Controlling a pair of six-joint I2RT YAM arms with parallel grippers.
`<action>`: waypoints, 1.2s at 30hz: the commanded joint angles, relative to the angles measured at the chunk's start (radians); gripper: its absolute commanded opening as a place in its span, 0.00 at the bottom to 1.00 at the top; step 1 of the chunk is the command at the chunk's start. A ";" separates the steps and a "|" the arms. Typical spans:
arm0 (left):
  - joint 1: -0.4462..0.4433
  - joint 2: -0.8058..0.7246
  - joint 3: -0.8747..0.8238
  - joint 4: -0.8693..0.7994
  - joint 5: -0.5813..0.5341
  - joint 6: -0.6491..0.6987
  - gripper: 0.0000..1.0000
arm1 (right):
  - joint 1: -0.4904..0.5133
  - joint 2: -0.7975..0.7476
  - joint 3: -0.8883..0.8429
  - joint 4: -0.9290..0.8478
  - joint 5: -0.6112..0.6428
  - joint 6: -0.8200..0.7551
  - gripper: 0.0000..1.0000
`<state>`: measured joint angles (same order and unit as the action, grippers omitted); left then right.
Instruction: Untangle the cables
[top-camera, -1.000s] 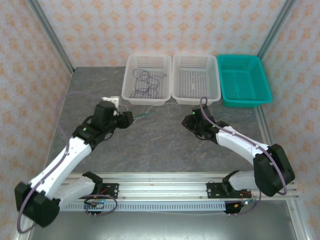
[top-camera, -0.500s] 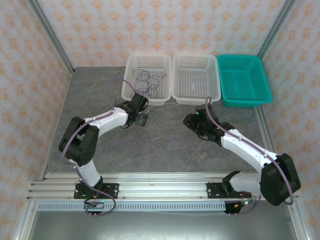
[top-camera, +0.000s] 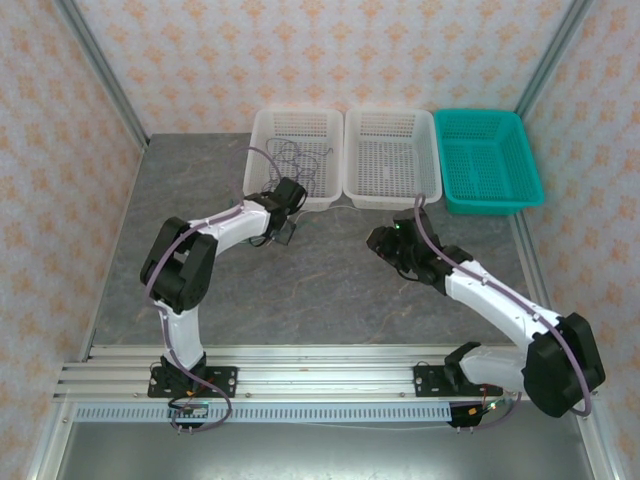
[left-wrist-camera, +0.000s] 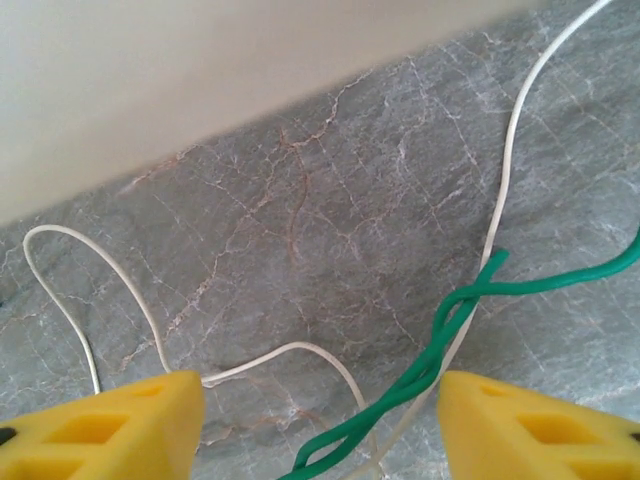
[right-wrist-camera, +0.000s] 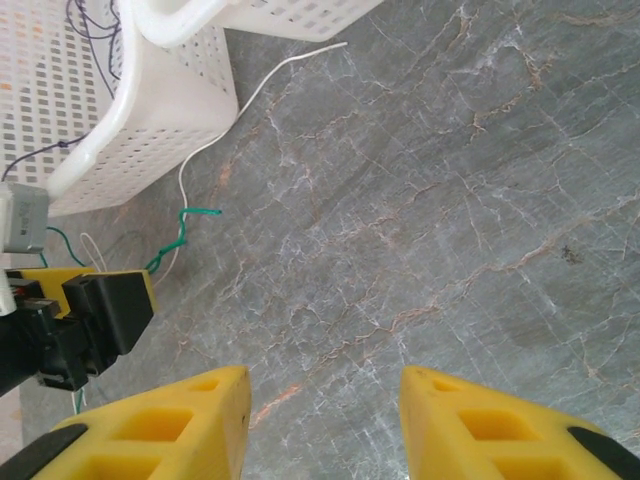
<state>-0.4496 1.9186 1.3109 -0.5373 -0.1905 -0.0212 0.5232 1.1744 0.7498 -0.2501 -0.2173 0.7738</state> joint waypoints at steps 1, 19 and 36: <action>0.009 0.062 0.015 -0.123 -0.014 0.025 0.48 | 0.001 -0.027 -0.012 -0.023 -0.002 -0.010 0.44; 0.002 -0.245 -0.196 0.060 0.117 -0.060 0.59 | 0.001 -0.053 -0.013 -0.041 0.007 -0.011 0.44; 0.343 -0.334 -0.404 0.312 0.288 -0.566 1.00 | 0.001 -0.080 -0.017 -0.060 0.001 -0.007 0.45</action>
<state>-0.1349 1.5459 0.8940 -0.2310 0.0795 -0.4324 0.5232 1.1149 0.7479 -0.2867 -0.2169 0.7738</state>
